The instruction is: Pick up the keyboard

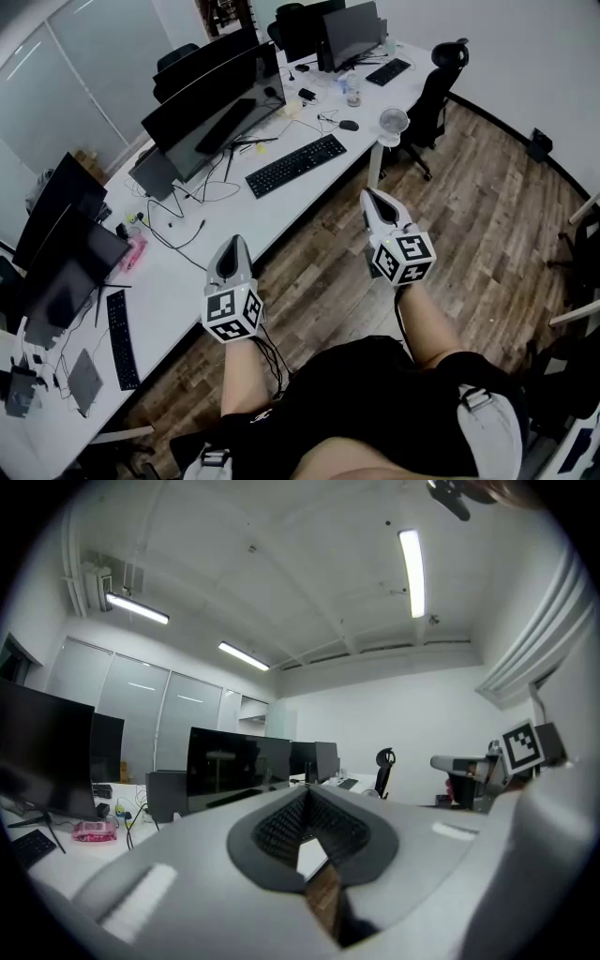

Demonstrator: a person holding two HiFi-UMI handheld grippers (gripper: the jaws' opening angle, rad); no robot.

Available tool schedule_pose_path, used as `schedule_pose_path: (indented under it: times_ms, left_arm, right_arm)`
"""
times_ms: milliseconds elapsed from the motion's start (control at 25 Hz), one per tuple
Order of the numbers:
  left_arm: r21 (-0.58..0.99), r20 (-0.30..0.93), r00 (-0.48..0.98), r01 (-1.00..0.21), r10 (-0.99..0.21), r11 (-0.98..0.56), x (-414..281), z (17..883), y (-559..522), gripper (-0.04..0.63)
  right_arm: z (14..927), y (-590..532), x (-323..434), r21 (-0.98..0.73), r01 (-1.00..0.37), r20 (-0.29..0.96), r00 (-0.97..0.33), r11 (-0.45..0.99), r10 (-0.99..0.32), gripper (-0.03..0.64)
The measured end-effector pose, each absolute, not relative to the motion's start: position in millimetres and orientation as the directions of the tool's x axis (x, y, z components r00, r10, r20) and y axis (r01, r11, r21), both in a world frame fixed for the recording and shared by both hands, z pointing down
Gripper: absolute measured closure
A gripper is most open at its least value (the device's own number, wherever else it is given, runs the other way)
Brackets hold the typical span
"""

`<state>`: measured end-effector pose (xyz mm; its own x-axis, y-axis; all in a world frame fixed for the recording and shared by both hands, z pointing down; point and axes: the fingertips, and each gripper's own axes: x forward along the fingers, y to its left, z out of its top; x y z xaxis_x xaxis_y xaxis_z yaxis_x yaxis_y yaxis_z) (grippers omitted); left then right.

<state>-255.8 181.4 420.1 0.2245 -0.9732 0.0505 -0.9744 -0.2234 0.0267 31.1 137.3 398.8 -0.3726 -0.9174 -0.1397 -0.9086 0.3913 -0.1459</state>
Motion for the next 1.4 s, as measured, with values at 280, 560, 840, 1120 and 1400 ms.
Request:
schedule_pose_path:
  times_ms: [280,560,840,1120,1400]
  left_arm:
    - [0.034,0.063,0.262,-0.965,-0.963,-0.261,-266.0,432.8,162.5,0.541]
    - [0.04,0.054,0.257,-0.966,-0.965,-0.255,-261.2,441.0,114.2,0.541]
    - [0.017,0.046,0.22,-0.975,-0.974,-0.22,-237.8,445.1,3.2,0.541]
    - [0.047,0.09,0.158,-0.987,-0.983,-0.154,-210.1,445.5,-126.4,0.541]
    - [0.083,0.123,0.061,-0.995,-0.991,-0.051,-210.5,459.9,-210.1,0.541]
  right_arm:
    - [409.0,134.2,33.6,-0.143,-0.931,-0.127,-0.318,0.335,-0.939,0.62]
    - [420.4,85.1,54.4,-0.163,-0.936,-0.133,-0.294,0.313,-0.947,0.62]
    - [437.9,-41.5,71.6,-0.182,-0.916,-0.119,-0.34,0.358,-0.933,0.62]
    - [444.0,-195.4,93.5,-0.171,-0.887,-0.06,-0.425,0.429,-0.903,0.62]
    - [456.1,-308.8,110.1,-0.187,-0.856,-0.001,-0.49,0.481,-0.872,0.62]
